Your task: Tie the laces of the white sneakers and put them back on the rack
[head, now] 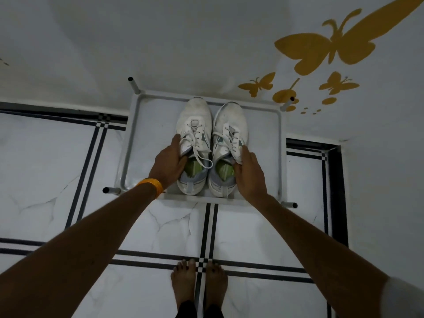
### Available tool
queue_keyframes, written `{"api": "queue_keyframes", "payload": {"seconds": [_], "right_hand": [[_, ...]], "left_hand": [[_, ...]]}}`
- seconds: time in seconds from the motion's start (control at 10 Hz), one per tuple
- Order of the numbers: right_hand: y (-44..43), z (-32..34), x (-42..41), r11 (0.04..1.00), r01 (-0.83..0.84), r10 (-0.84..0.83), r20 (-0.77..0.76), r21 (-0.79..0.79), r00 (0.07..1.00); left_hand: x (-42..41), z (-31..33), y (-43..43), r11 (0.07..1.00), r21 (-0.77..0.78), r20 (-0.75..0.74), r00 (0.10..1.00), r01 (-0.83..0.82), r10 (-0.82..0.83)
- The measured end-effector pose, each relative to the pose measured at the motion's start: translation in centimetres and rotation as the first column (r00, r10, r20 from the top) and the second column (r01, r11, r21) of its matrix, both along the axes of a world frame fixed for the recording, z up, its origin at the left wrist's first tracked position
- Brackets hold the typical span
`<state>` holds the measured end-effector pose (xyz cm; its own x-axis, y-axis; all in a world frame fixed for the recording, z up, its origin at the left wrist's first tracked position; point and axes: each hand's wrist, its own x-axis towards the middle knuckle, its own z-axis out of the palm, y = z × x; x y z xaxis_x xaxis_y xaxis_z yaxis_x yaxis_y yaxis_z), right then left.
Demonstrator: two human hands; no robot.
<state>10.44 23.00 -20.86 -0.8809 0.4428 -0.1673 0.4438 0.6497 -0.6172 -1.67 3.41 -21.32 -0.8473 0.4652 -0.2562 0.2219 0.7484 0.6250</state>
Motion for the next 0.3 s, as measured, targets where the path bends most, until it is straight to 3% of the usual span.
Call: {"api": "queue_keyframes", "payload": {"seconds": [0.1, 0.3], "right_hand": [[0.0, 2.7, 0.7, 0.996, -0.041, 0.053, 0.148, -0.082, 0.987], [-1.2, 16.1, 1.7, 0.982, -0.137, 0.107, 0.215, 0.129, 0.971]], "left_hand": [[0.7, 2.8, -0.1, 0.995, -0.103, 0.068, 0.998, 0.016, -0.009], [2.7, 15.6, -0.5, 0.956, -0.276, -0.146, 0.978, 0.105, -0.149]]}}
